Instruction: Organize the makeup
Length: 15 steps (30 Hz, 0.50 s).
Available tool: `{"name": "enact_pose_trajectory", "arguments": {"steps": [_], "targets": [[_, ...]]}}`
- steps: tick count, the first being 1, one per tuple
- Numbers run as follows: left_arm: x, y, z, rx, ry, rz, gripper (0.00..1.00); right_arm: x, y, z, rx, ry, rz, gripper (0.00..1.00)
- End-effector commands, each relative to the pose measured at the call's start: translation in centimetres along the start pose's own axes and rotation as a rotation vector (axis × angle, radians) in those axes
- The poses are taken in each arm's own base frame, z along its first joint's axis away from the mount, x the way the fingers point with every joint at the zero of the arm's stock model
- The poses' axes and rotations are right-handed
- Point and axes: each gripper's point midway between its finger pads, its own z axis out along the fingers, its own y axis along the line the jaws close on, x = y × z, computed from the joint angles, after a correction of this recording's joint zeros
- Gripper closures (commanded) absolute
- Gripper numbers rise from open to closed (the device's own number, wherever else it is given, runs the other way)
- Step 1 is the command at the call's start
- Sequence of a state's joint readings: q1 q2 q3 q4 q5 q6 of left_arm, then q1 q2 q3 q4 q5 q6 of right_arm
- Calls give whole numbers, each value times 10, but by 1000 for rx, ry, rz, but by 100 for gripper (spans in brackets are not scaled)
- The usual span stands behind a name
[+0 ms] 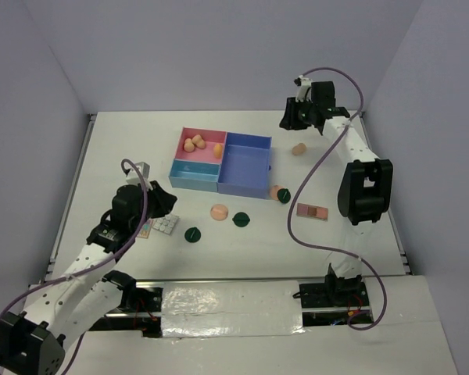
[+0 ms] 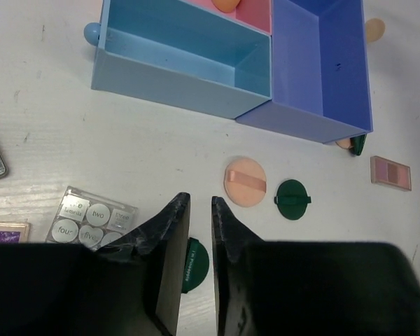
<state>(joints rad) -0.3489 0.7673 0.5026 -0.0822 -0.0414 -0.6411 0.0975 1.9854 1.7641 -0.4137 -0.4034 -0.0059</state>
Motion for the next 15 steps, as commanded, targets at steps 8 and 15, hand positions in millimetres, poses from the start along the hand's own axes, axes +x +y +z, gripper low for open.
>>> {"name": "enact_pose_trajectory", "arguments": {"steps": [8, 15], "targets": [[-19, -16, 6, 68, -62, -42, 45, 54, -72, 2, 324, 119, 354, 51], [-16, -16, 8, 72, -66, -60, 36, 71, -104, 7, 455, 148, 359, 46]]}}
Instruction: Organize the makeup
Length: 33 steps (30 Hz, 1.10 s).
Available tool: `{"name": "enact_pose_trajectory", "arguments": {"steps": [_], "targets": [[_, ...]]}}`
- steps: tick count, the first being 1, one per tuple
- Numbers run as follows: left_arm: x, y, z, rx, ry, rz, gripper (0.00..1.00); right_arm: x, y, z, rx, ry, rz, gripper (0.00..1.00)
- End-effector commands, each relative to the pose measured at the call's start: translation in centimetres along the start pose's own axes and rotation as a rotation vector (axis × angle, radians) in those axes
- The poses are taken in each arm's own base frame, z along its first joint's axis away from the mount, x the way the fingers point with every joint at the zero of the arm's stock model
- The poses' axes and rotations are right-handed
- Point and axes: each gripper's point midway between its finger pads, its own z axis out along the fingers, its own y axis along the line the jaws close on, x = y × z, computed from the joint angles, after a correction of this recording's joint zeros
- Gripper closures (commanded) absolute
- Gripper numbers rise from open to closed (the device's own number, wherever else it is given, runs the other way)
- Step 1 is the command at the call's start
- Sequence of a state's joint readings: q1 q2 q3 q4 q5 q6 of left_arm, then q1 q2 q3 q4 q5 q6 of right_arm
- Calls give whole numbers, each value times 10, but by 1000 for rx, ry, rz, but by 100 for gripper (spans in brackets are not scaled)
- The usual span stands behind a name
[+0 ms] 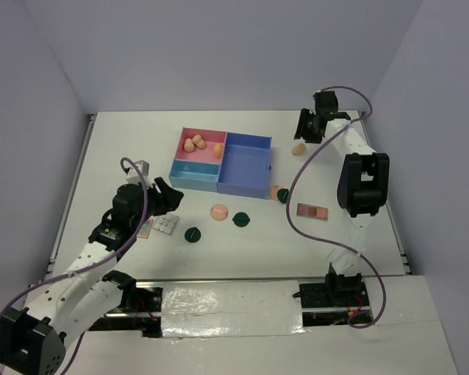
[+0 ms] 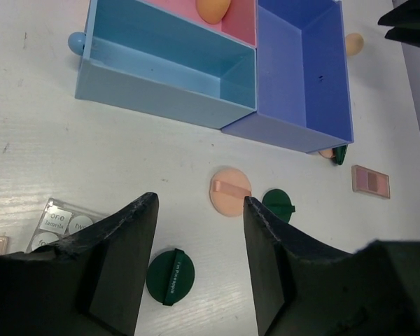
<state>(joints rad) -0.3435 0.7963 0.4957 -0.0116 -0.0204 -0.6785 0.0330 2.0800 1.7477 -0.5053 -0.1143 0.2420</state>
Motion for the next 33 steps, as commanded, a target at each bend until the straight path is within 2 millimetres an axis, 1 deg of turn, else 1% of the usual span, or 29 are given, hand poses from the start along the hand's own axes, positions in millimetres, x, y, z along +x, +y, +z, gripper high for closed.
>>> {"name": "enact_pose_trajectory", "arguments": {"steps": [1, 5, 7, 8, 10, 11, 12, 14, 20, 23, 24, 25, 26, 30, 32, 33], "targets": [[-11, -9, 1, 42, -47, -22, 36, 2, -23, 10, 104, 7, 30, 46], [-10, -8, 2, 38, -42, -20, 34, 5, -36, 20, 133, 19, 31, 46], [-9, -8, 3, 37, -41, -22, 34, 4, -37, 24, 128, 24, 25, 46], [-8, -7, 3, 36, -39, -25, 34, 8, -39, 30, 133, 36, 21, 46], [-8, -7, 4, 36, -39, -26, 34, 5, -40, 34, 138, 32, 10, 47], [-8, -7, 4, 36, -39, -27, 34, 8, -42, 39, 141, 44, 8, 47], [-8, -7, 4, 36, -39, -26, 34, 4, -41, 40, 139, 38, 4, 47], [-8, -7, 4, 35, -38, -26, 34, 4, -41, 44, 136, 36, 1, 48], [-9, -7, 4, 34, -39, -28, 34, 9, -42, 53, 124, 50, 4, 51], [-8, -8, 4, 35, -37, -30, 34, 14, -40, 55, 110, 64, 2, 55], [-9, -8, 4, 36, -39, -31, 34, 12, -53, 53, 115, 62, 24, 58], [-9, -8, 4, 35, -40, -33, 34, 13, -55, 53, 117, 63, 27, 59], [-9, -8, 3, 35, -40, -33, 34, 15, -53, 53, 103, 69, 29, 61], [-10, -9, 2, 40, -46, -38, 34, 13, -51, 49, 65, 63, 33, 75], [-11, -9, 1, 41, -47, -37, 34, 5, -49, 41, 46, 37, 31, 79], [-11, -9, 1, 43, -50, -39, 34, 4, -47, 39, 24, 30, 29, 82]]}}
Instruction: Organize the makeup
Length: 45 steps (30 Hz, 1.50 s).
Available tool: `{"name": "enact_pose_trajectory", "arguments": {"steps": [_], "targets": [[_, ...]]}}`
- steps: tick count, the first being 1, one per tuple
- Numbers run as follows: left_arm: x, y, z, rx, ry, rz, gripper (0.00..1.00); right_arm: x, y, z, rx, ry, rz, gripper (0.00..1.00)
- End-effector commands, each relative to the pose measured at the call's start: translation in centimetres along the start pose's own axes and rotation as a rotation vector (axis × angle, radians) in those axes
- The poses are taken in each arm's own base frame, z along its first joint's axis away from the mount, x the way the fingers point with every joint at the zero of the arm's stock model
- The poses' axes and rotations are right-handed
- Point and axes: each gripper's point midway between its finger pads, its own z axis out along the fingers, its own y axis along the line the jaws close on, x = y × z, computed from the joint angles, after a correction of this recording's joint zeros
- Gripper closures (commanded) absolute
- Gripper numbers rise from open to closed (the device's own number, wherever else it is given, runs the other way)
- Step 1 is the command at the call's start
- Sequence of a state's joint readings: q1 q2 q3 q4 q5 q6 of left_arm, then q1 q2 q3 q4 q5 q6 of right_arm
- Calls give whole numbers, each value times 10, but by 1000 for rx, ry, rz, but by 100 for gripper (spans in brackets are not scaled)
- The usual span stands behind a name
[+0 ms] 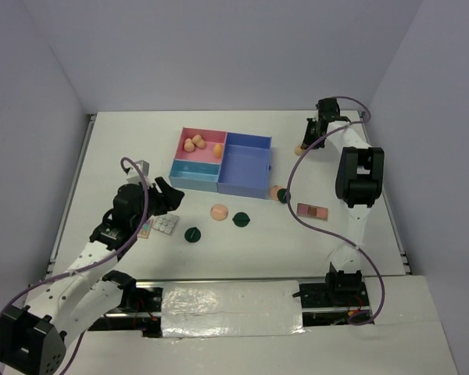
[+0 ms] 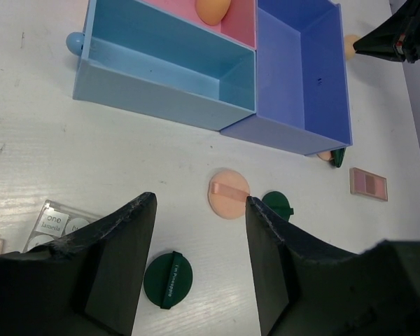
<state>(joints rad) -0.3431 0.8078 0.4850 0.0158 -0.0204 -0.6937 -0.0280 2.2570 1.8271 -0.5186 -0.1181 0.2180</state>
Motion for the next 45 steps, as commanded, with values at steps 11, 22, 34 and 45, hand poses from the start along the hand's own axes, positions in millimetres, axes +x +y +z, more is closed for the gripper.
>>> {"name": "enact_pose_trajectory", "arguments": {"steps": [11, 22, 34, 45], "targets": [[-11, -9, -5, 43, -52, -27, 34, -58, 55, -94, -268, -249, -143, 95], [-17, -6, -10, 27, -76, -24, 34, -14, 217, -160, -618, -295, -560, 96], [-15, -2, -21, 5, -79, -45, 34, 70, 359, -143, -800, -220, -961, 96], [-7, 5, -24, -6, -72, -67, 34, 76, 367, -93, -704, -219, -966, 83]]}}
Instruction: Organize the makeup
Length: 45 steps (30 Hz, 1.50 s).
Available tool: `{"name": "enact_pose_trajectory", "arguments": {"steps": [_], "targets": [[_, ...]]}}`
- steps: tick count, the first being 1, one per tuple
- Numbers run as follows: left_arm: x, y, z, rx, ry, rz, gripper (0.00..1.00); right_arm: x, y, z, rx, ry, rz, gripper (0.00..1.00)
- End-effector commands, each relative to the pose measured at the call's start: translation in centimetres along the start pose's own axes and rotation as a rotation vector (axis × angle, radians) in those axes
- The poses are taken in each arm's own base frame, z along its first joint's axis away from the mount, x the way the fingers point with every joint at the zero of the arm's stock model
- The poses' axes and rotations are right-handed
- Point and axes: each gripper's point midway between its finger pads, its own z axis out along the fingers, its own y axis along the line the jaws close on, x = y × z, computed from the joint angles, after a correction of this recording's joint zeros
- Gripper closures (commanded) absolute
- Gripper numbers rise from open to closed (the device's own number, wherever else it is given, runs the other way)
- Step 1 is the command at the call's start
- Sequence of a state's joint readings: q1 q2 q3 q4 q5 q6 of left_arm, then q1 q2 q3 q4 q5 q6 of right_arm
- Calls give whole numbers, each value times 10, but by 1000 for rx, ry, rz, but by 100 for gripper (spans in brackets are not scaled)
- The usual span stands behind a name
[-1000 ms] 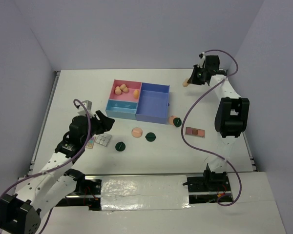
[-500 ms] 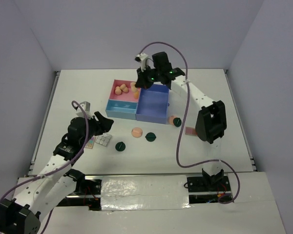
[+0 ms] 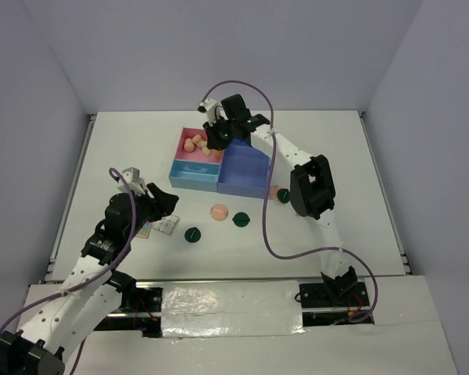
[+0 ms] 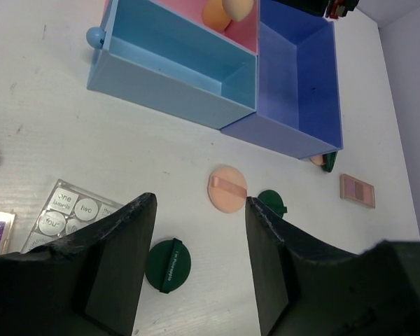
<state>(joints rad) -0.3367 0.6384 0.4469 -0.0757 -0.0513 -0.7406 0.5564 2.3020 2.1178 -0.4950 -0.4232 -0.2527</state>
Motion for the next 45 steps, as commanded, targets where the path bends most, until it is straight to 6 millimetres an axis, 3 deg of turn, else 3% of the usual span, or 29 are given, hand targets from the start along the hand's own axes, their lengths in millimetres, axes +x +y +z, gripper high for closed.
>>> {"name": "enact_pose_trajectory", "arguments": {"steps": [1, 5, 9, 13, 16, 17, 19, 20, 21, 22, 23, 24, 25, 27, 29, 30, 31, 32, 33, 35, 39, 43, 45], "targets": [[-5, -2, 2, 7, -20, -16, 34, -23, -8, -6, 59, -46, -59, 81], [-6, -4, 4, 7, -13, -7, 34, -13, -12, 0, 78, -22, -70, 68], [-6, -4, 4, 10, -14, -8, 32, -5, -14, 1, 88, -3, -77, 48], [-3, -3, 5, 8, -8, -13, 28, -5, -14, -3, 85, 5, -71, 47], [-2, -3, 4, 10, -4, -14, 27, -16, -11, -20, 68, -13, -69, 46], [-2, -2, 5, 8, -2, -14, 27, -26, -7, -34, 56, -29, -88, 46], [0, -2, 5, 10, 5, -16, 26, -27, -2, -54, 2, -28, -122, 46], [2, -1, 6, 7, 13, -20, 21, -32, 1, -72, -9, -42, -129, 46], [5, -2, 7, 12, 23, -22, 18, -32, 9, -82, -64, -55, -120, 46], [7, -1, 7, 13, 31, -22, 17, -19, 1, -93, -78, -46, -87, 45], [9, 0, 8, 12, 37, -25, 14, -27, 3, -114, -90, -77, -84, 33], [12, 2, 9, 8, 44, -27, 13, -25, 7, -124, -125, -93, -67, 26], [13, 2, 10, 8, 44, -28, 11, -5, -4, -133, -124, -76, -16, 13], [14, 4, 10, 2, 47, -33, 10, -10, 3, -166, -150, -132, -20, 5], [16, 6, 11, -8, 54, -36, 8, 7, 0, -201, -138, -167, -5, 2], [17, 7, 11, -11, 56, -36, 8, 33, 9, -205, -182, -159, 39, 0], [18, 8, 12, -15, 60, -39, 7, 39, -3, -221, -146, -204, 30, 1], [20, 9, 13, -18, 66, -43, 7, 44, -1, -231, -138, -232, 16, 0], [20, 9, 13, -18, 68, -41, 7, 60, 15, -245, -133, -251, -1, 1], [23, 9, 15, -22, 83, -45, 9, 76, 18, -258, -108, -245, -60, 0], [29, 10, 22, -34, 128, -36, 19, 114, 25, -271, -60, -225, -5, 0], [41, 20, 30, -93, 209, -23, 52, 126, 28, -276, -38, -200, 18, 1], [46, 27, 33, -143, 257, -8, 71, 129, 28, -276, -14, -201, 39, 8]]}}
